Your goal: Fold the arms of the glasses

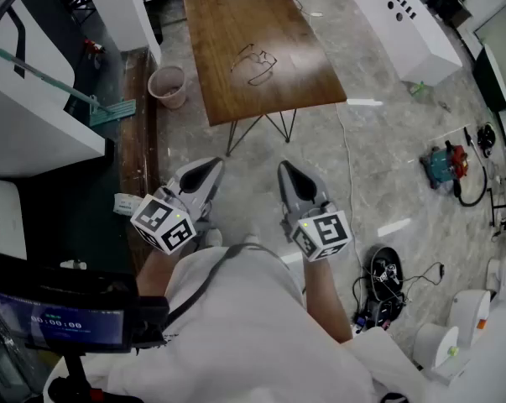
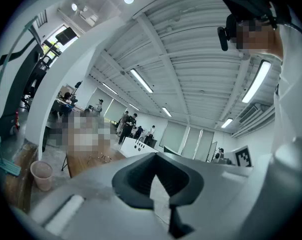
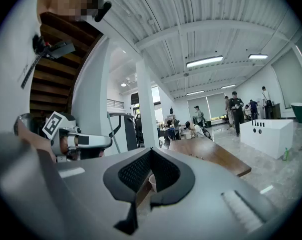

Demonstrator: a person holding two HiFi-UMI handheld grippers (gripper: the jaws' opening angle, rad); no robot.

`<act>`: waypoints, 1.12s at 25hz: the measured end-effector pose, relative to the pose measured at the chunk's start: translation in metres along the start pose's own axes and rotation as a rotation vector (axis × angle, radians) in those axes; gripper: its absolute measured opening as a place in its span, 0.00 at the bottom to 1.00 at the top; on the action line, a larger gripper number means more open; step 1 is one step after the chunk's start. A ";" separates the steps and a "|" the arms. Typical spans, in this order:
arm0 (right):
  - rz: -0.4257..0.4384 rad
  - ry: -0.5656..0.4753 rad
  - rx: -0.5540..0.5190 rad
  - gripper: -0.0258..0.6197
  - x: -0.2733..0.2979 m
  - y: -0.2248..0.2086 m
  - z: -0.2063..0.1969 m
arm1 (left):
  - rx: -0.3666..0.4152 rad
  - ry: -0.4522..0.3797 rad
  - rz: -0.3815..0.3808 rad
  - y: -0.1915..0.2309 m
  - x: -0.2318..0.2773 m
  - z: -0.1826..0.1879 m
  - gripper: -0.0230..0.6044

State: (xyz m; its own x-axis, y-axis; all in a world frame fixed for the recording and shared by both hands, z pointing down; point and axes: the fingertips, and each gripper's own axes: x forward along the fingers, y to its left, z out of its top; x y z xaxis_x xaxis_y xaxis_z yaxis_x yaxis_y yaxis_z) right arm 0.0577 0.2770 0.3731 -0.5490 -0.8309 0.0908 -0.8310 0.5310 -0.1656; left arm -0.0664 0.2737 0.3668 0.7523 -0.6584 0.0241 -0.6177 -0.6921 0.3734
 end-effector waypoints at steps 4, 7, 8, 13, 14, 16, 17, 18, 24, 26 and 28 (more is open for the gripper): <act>-0.001 -0.007 -0.008 0.05 0.007 0.005 0.000 | 0.010 -0.004 -0.014 0.007 -0.004 0.004 0.04; -0.006 -0.008 -0.007 0.05 0.013 0.010 -0.001 | 0.006 -0.009 -0.020 0.014 -0.009 0.005 0.04; -0.009 -0.008 -0.005 0.05 0.015 0.011 -0.002 | 0.002 -0.010 -0.022 0.017 -0.011 0.006 0.04; -0.023 -0.002 -0.003 0.05 0.025 0.022 -0.004 | 0.003 -0.001 -0.038 0.029 -0.020 0.010 0.04; -0.020 0.005 -0.005 0.05 0.028 0.024 -0.006 | 0.004 0.002 -0.040 0.032 -0.022 0.011 0.04; -0.006 0.025 -0.025 0.05 0.032 0.031 -0.010 | 0.002 0.008 -0.042 0.038 -0.023 0.011 0.04; -0.001 0.032 -0.036 0.05 0.034 0.034 -0.013 | 0.000 0.011 -0.045 0.041 -0.025 0.011 0.04; 0.002 0.033 -0.036 0.05 0.035 0.038 -0.014 | -0.002 0.011 -0.052 0.043 -0.027 0.012 0.04; -0.004 -0.008 0.058 0.05 0.038 0.050 -0.016 | -0.019 0.027 -0.087 0.058 -0.043 0.009 0.04; -0.011 0.001 0.050 0.05 0.040 0.052 -0.021 | -0.028 0.028 -0.086 0.066 -0.048 0.009 0.04; -0.022 -0.001 0.060 0.05 0.041 0.053 -0.023 | -0.025 0.031 -0.091 0.070 -0.053 0.010 0.04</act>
State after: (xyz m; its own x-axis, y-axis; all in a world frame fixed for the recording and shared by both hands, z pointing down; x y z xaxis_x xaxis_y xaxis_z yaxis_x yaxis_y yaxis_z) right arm -0.0109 0.2753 0.3909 -0.5302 -0.8426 0.0945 -0.8362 0.5013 -0.2223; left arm -0.1519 0.2570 0.3826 0.8118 -0.5837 0.0175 -0.5410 -0.7405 0.3987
